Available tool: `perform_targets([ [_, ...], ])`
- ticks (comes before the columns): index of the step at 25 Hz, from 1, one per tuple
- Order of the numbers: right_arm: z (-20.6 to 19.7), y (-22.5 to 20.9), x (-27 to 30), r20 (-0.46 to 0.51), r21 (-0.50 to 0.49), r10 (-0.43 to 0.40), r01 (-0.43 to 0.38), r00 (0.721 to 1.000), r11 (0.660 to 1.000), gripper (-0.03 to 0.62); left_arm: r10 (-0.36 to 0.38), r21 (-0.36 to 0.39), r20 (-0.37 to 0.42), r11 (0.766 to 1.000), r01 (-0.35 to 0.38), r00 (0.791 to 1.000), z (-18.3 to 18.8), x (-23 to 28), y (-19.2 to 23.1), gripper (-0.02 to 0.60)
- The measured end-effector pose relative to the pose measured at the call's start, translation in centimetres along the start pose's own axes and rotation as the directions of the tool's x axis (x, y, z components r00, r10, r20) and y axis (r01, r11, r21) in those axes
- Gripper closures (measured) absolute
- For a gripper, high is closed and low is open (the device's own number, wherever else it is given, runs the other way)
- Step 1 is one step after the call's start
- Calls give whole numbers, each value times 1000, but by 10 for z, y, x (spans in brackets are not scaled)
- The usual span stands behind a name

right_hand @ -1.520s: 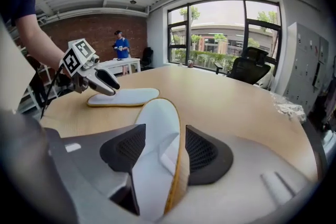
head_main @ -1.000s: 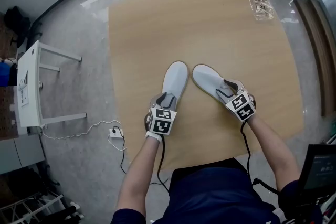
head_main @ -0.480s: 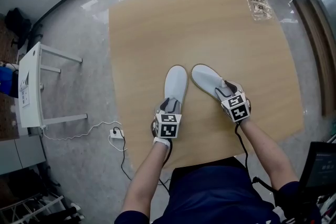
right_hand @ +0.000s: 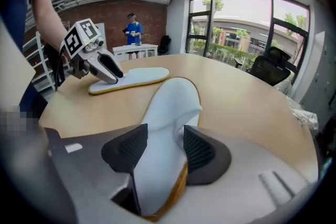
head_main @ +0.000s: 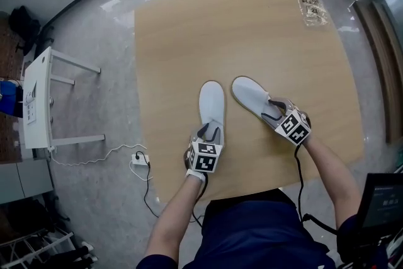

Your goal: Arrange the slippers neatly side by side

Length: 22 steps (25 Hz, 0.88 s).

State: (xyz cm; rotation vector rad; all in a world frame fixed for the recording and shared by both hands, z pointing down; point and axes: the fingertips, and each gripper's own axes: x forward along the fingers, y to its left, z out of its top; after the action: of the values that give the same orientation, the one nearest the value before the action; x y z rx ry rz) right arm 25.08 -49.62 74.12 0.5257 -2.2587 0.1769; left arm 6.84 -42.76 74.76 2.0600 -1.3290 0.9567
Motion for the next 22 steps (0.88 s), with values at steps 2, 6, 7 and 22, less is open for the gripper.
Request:
perform_targets([
  [2, -4, 2, 1, 25, 111, -39, 36, 999, 993, 373, 0, 5, -1, 1000, 0, 1000, -2, 0, -2, 434],
  [6, -5, 3, 3, 34, 220, -107, 97, 994, 971, 375, 12, -12, -4, 1000, -12, 1000, -3, 0, -3, 434],
  [7, -4, 3, 3, 27, 230, -117, 108, 993, 967, 375, 15, -18, -5, 1000, -15, 1000, -3, 0, -4, 434],
  [22, -3, 23, 5, -113, 493, -315, 328, 942, 805, 375, 6, -163, -27, 987, -10, 1000, 9, 11, -46, 434],
])
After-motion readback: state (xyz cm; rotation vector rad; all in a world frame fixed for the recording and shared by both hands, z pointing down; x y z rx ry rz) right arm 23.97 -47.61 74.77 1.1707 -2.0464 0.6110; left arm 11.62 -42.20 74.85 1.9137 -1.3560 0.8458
